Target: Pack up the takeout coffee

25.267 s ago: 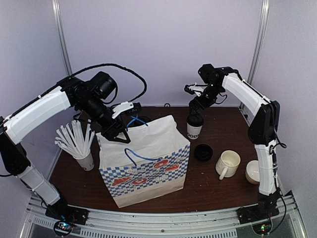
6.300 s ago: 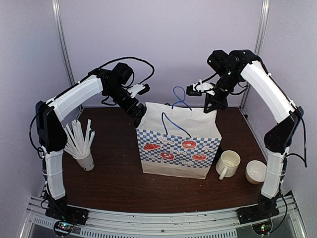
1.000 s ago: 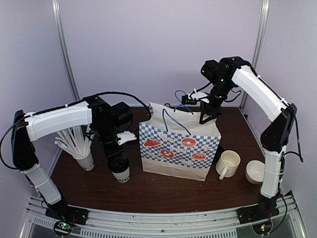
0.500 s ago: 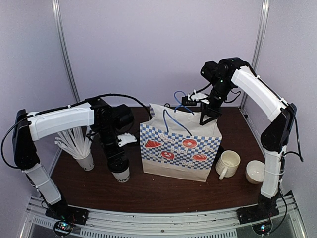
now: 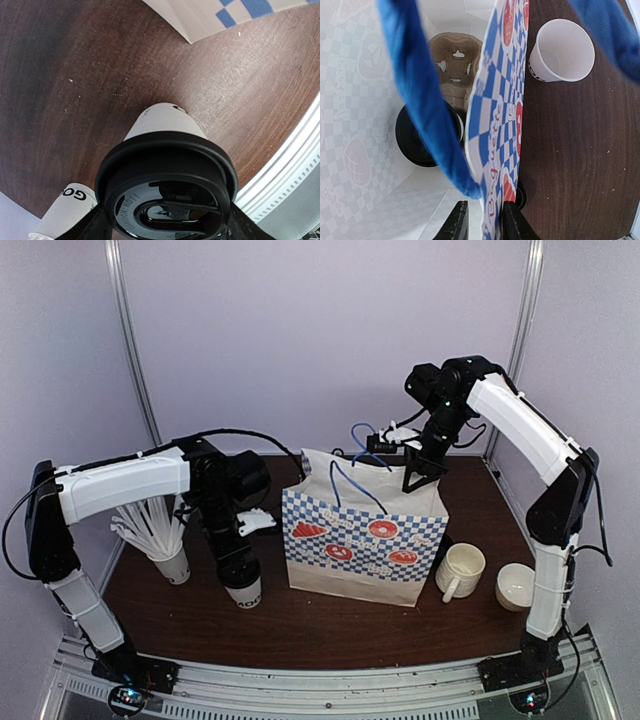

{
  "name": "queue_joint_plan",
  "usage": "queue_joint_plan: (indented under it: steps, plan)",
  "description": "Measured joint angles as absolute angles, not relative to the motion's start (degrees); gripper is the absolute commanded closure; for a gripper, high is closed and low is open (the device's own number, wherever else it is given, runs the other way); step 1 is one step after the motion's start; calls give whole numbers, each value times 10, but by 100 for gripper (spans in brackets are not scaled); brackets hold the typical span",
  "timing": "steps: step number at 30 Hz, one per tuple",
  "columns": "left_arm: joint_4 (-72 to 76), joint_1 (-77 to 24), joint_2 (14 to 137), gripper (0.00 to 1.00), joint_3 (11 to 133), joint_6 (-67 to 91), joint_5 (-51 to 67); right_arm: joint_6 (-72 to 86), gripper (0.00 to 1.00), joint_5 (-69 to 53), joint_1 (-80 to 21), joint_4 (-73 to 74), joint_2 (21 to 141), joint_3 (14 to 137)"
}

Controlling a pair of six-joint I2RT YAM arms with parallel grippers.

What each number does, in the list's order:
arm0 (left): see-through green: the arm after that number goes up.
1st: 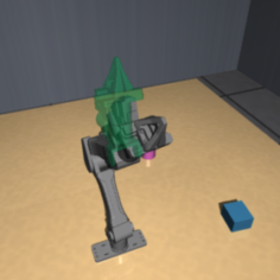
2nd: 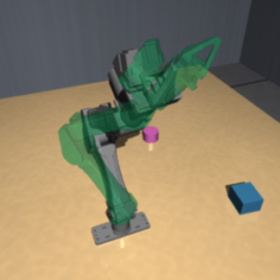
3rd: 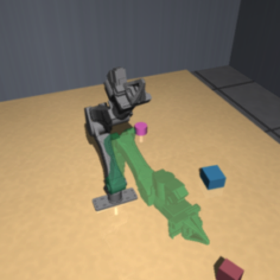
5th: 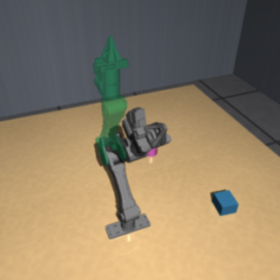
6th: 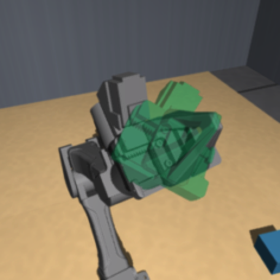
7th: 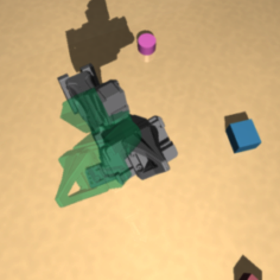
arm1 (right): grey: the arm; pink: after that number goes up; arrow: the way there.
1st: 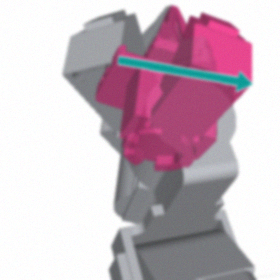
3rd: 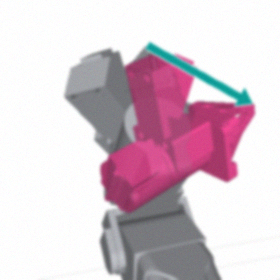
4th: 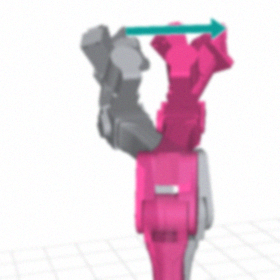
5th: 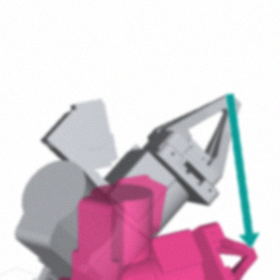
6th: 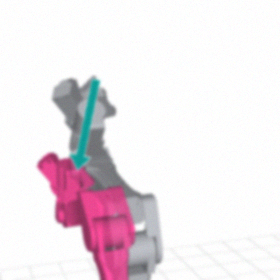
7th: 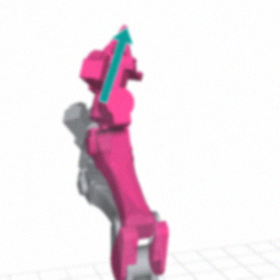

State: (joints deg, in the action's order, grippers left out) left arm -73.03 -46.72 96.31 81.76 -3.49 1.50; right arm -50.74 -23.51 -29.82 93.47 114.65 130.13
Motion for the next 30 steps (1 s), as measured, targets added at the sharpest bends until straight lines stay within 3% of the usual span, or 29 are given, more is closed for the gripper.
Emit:
queue_joint_plan:
  steps: [8, 14, 21, 30]
  plan:
    - [-757, -467, 934, 36, 830, -18, 18, -503, 73, -243, -298, 935, 1147, 1302]
    - [-796, -467, 878, 35, 879, 3, -7, -493, 77, -257, -298, 936, 1147, 1319]
    - [-854, -467, 843, 37, 1009, 22, -52, -489, 90, -291, -299, 937, 1147, 1322]
    - [-857, -469, 838, 40, 1192, 25, -84, -481, 95, -314, -321, 923, 1129, 1320]
